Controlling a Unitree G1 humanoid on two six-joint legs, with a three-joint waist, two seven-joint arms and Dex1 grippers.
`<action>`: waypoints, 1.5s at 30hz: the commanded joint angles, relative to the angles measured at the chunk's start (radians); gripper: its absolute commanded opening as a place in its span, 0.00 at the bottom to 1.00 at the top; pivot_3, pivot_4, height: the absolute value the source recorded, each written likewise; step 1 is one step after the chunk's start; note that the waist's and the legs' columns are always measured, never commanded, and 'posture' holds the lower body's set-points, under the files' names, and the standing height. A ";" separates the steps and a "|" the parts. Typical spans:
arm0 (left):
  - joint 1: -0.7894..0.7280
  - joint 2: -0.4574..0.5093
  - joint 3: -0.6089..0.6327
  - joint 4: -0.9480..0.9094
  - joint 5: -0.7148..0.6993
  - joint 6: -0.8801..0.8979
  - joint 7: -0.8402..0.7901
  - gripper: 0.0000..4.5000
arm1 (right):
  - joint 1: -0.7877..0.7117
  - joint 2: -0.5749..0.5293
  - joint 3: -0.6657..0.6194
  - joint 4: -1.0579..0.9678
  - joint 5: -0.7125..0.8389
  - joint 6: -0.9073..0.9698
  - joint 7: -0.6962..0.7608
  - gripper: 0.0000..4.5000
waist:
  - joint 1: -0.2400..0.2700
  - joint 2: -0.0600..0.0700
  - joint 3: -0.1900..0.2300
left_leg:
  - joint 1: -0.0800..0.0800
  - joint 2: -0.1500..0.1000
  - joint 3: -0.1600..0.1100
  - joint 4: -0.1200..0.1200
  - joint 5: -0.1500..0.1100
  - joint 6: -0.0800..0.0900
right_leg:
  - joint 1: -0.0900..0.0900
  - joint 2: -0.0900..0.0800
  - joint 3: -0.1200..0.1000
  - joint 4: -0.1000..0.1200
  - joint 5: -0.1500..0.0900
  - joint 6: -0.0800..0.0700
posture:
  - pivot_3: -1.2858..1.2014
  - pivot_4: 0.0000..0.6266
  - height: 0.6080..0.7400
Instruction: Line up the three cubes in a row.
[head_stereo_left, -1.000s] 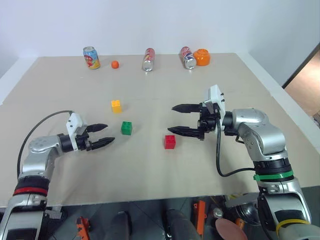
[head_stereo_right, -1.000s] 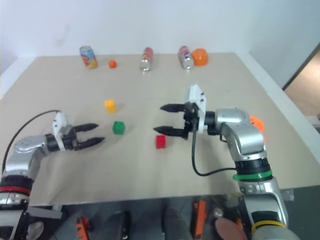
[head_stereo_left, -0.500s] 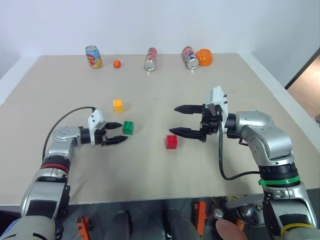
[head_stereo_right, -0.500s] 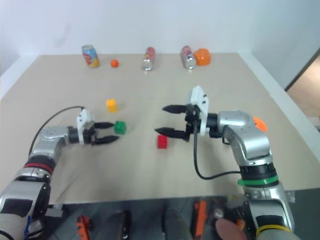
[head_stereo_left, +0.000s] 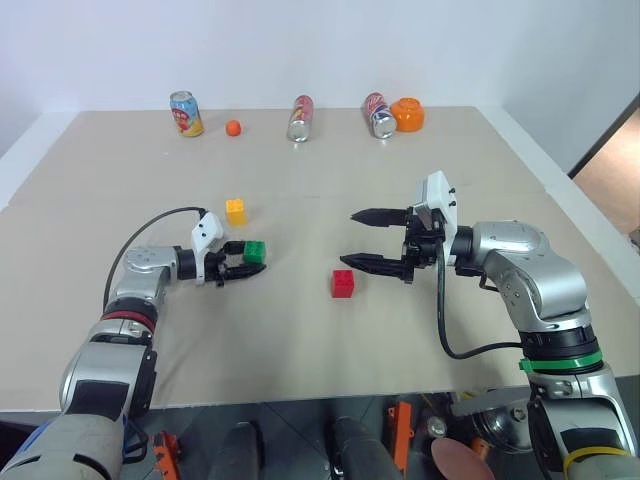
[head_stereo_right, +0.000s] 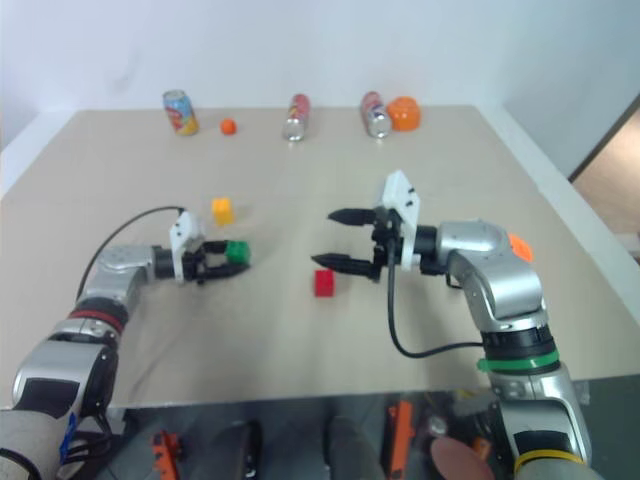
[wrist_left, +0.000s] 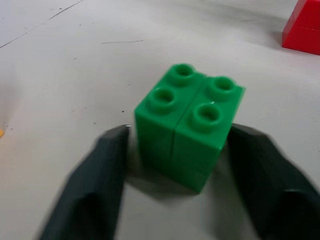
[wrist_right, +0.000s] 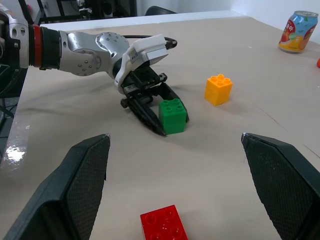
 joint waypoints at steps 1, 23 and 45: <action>-0.020 0.020 0.018 0.004 0.003 -0.010 -0.021 0.36 | -0.024 -0.012 -0.013 -0.016 0.009 -0.013 -0.001 0.97 | 0.000 0.000 0.000 | 0.000 0.000 0.000 0.000 0.000 0.000 | 0.000 0.000 0.000 0.000 0.000 0.000 | 0.52 0.24 1.00; 0.046 -0.044 -0.007 -0.235 -0.046 0.041 -0.195 0.36 | -0.018 -0.049 0.000 -0.054 0.034 0.009 0.050 0.97 | -0.001 0.000 0.000 | 0.000 0.000 0.000 0.000 0.000 0.000 | 0.000 0.000 0.000 0.000 0.000 0.000 | 0.52 0.24 1.00; 0.132 -0.173 -0.088 -0.324 -0.018 0.090 -0.051 0.36 | 0.096 -0.162 -0.015 -0.175 0.099 0.046 0.077 0.97 | -0.001 0.000 0.000 | 0.000 0.000 -0.002 0.005 0.000 0.000 | 0.001 0.002 0.001 0.001 0.000 -0.001 | 0.52 0.24 1.00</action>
